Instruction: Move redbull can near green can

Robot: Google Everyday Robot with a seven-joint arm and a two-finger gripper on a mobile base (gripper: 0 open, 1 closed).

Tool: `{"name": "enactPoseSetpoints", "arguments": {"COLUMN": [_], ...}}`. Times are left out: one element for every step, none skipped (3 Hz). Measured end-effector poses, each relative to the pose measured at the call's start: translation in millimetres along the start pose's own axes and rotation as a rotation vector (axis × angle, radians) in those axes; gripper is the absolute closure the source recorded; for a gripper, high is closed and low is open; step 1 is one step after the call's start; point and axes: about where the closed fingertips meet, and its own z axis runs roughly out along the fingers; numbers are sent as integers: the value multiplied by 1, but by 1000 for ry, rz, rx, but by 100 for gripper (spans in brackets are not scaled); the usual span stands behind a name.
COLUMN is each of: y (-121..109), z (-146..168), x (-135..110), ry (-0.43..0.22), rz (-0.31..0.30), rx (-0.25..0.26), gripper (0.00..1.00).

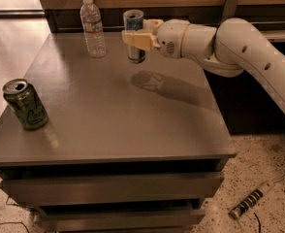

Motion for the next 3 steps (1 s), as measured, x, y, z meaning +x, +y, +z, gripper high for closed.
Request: {"name": "enactPoseSetpoints", "arguments": {"y": [45, 85, 118], "z": [10, 25, 37], "x": [7, 17, 23], "ry": [-3, -15, -28], "rz": [-3, 5, 17], "rx": [-20, -46, -64], "gripper": [100, 100, 100]}}
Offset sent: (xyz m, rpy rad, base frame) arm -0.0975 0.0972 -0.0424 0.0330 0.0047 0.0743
